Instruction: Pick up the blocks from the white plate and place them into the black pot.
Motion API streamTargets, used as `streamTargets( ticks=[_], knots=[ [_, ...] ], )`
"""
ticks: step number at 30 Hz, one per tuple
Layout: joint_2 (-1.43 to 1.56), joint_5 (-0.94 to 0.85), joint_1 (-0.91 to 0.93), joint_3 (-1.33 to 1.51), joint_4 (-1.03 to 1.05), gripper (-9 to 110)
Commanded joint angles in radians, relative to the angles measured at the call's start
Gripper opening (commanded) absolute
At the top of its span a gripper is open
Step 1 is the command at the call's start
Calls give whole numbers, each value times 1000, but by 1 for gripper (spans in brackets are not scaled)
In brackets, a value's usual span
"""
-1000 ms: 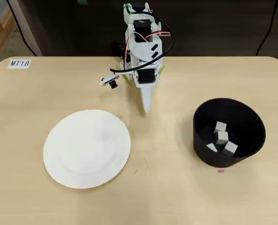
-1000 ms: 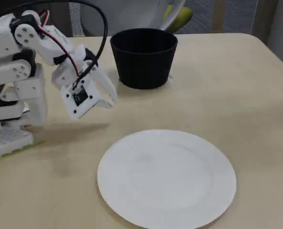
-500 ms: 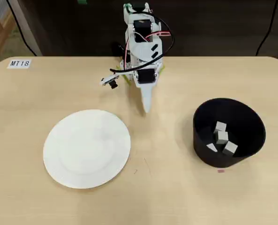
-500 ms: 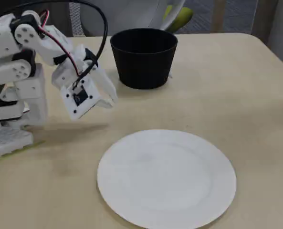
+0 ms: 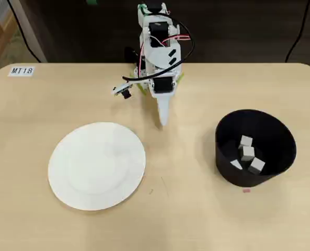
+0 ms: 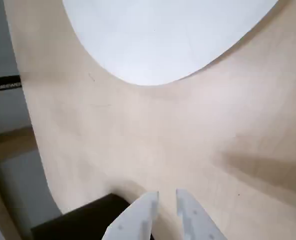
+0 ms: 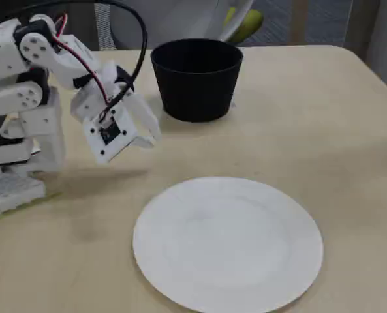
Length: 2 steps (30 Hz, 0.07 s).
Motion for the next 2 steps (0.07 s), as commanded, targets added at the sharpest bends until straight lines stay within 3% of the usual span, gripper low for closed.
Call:
streamTargets(
  ticks=[1,2],
  knots=[
    [-2,5,-5,-3,-12,4],
    [-2,5,-5,-3,-12,4]
  ],
)
